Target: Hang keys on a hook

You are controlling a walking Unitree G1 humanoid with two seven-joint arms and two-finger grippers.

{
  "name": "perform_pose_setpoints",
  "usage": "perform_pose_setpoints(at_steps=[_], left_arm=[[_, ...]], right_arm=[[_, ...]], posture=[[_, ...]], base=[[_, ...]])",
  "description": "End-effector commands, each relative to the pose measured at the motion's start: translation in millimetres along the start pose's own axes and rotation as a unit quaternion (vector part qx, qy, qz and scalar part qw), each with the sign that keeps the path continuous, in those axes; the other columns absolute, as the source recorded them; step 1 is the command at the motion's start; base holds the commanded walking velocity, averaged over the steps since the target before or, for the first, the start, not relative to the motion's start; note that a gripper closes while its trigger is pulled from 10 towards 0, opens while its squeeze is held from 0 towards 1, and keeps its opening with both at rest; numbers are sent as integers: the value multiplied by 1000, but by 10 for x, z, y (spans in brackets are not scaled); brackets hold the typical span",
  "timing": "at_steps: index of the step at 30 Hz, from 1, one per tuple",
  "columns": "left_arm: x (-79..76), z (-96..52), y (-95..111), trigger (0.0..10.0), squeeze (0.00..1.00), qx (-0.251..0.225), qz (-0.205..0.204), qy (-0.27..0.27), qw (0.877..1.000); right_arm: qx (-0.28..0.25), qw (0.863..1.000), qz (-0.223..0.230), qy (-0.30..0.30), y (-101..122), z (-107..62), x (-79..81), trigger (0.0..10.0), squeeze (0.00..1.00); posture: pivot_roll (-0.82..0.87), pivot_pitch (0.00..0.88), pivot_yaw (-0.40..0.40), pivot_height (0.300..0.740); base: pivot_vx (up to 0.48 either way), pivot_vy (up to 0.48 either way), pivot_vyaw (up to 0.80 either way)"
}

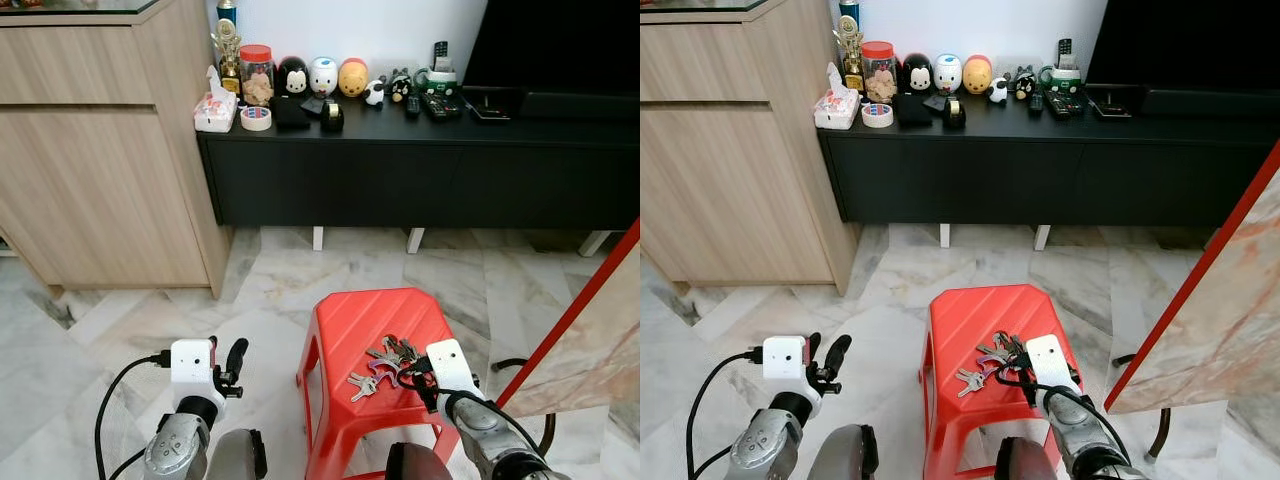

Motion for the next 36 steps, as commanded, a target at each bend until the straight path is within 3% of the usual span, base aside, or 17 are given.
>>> perform_pose_setpoints(at_steps=[1,8,13,26,36], left_arm=[[-35,-2,20,10000,0,0,5,-7,1000],[-56,-31,120,10000,0,-13,5,-9,1000],[-45,-81,131,10000,0,-14,7,-7,1000],[-19,-132,215,10000,0,-18,17,-2,1000],[-23,-159,220,10000,0,-15,20,1,1000]], right_arm=[[-12,1000,8,-7,53,5,-54,10000,0],[-37,999,20,-7,114,1,-69,10000,0],[-25,999,16,-20,71,-2,-112,10000,0],[-53,998,-9,12,272,30,26,10000,0],[-17,999,-26,-18,219,43,-44,10000,0]], posture=[[88,45,-42,593],[90,83,-36,593],[98,112,-33,593],[106,134,-29,593],[103,135,-31,593]], base=[[0,0,0],[0,0,0],[0,0,0],[0,0,0],[0,0,0]])
Point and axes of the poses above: a point about 5 cm out from each wrist's last joint towards the gripper, its own z axis pointing out of the wrist towards the gripper, its own y axis along the axis of the wrist's last joint, x = y × z, the point moved 2 cm from there along z, pointing out of the wrist towards the gripper
